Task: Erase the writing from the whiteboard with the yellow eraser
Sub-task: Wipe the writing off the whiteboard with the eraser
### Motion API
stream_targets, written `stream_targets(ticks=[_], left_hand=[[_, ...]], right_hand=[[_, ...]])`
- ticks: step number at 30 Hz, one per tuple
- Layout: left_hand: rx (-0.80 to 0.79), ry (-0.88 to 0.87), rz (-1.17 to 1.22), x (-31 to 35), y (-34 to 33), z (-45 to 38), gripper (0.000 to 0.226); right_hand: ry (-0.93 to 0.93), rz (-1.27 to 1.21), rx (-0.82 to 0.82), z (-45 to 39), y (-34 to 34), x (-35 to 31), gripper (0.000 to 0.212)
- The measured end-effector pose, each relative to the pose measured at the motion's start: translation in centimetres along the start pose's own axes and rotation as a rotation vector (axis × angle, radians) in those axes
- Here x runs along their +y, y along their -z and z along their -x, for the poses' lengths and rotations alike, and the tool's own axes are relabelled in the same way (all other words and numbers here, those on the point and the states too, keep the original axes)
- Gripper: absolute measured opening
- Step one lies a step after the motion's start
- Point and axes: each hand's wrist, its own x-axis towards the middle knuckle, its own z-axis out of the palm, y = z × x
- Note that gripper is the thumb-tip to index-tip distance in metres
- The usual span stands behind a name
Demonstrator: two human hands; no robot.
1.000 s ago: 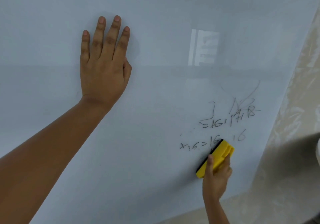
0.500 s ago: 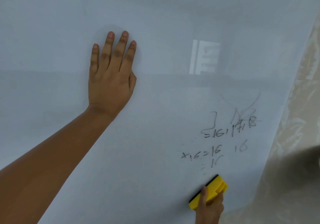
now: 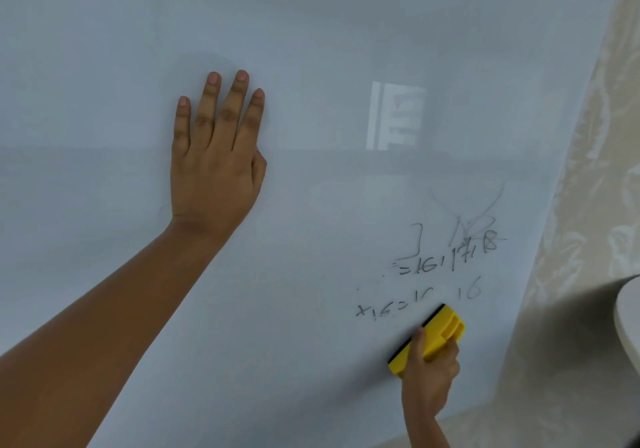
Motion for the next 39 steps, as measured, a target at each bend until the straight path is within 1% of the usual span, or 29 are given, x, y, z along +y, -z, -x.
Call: stream_targets(ticks=[2,4,6,8,9,10,12,14,15,17,19,20,22,24,25,26,29,30,31,32,34,37,38,39], left_hand=[[0.004,-0.001,0.006,0.0,-0.1,0.0,0.048],[0.010,0.004,0.008,-0.1,-0.2,0.1,0.048],[0.029,0.020,0.002,0.0,-0.3,0.3,0.047],[0.047,0.040,0.010,0.2,-0.3,0.5,0.047],[0.046,0.044,0.016,0.2,-0.3,0.5,0.047],[0.042,0.045,0.020,0.2,-0.3,0.6,0.047],[0.044,0.043,0.015,0.2,-0.4,0.7,0.047],[0.046,0.040,0.006,0.2,-0.4,0.8,0.046],[0.051,0.039,0.004,0.2,-0.5,0.7,0.047],[0.062,0.039,0.001,0.1,-0.5,0.7,0.046],[0.075,0.046,-0.002,0.1,-0.6,0.8,0.046],[0.081,0.049,0.001,0.1,-0.6,0.8,0.046],[0.087,0.051,0.001,0.2,-0.6,0.7,0.046],[0.084,0.051,-0.002,0.3,-0.5,0.7,0.047],[0.083,0.049,-0.001,0.3,-0.5,0.7,0.047],[0.080,0.052,-0.002,0.3,-0.4,0.7,0.047],[0.080,0.064,-0.008,0.6,-0.5,0.8,0.048],[0.076,0.066,-0.012,0.4,-0.5,1.0,0.048],[0.079,0.068,-0.012,0.4,-0.6,1.2,0.049],[0.086,0.065,-0.015,0.5,-0.7,1.1,0.049],[0.080,0.083,-0.027,0.3,-0.7,1.7,0.049],[0.087,0.096,-0.025,0.6,-0.7,1.7,0.048],[0.082,0.099,-0.024,0.8,-0.7,1.8,0.049],[0.079,0.105,-0.022,0.9,-0.7,1.9,0.049]], right_hand=[[0.012,0.009,0.041,-1.4,-0.2,-2.5,0.063],[0.131,0.001,0.035,0.0,-1.2,-4.9,0.063],[0.295,0.008,-0.040,3.6,-2.3,-5.4,0.065],[0.430,0.048,-0.160,7.2,-2.7,-3.4,0.070],[0.465,0.063,-0.205,8.3,-2.3,-2.0,0.074],[0.465,0.078,-0.216,8.3,-1.8,-0.9,0.078],[0.338,0.075,-0.139,5.5,-1.2,-0.3,0.079],[0.210,0.037,-0.015,2.0,-0.8,-2.4,0.071],[0.209,-0.007,0.034,0.3,-1.0,-4.2,0.068],[0.298,-0.069,0.082,-0.8,-1.6,-7.2,0.066],[0.436,-0.051,0.066,0.2,-2.3,-9.0,0.068],[0.519,-0.011,0.042,1.2,-2.5,-8.9,0.069],[0.657,0.076,-0.057,3.3,-2.3,-7.0,0.073],[0.723,0.185,-0.154,3.9,-1.4,-4.9,0.078],[0.734,0.219,-0.160,3.3,-1.0,-4.5,0.079],[0.721,0.227,-0.126,2.4,-0.7,-4.7,0.079],[0.587,0.136,0.044,0.2,-1.1,-8.4,0.075],[0.563,0.099,0.058,0.5,-1.6,-9.6,0.073],[0.580,0.063,0.058,1.0,-2.1,-10.4,0.072],[0.635,0.041,0.040,1.7,-2.4,-11.0,0.072],[0.806,0.099,-0.092,4.3,-2.6,-9.8,0.069],[1.030,0.296,-0.291,6.1,-1.7,-5.4,0.069],[1.056,0.347,-0.299,5.5,-1.4,-4.2,0.068],[1.053,0.351,-0.251,4.5,-1.0,-3.7,0.065]])
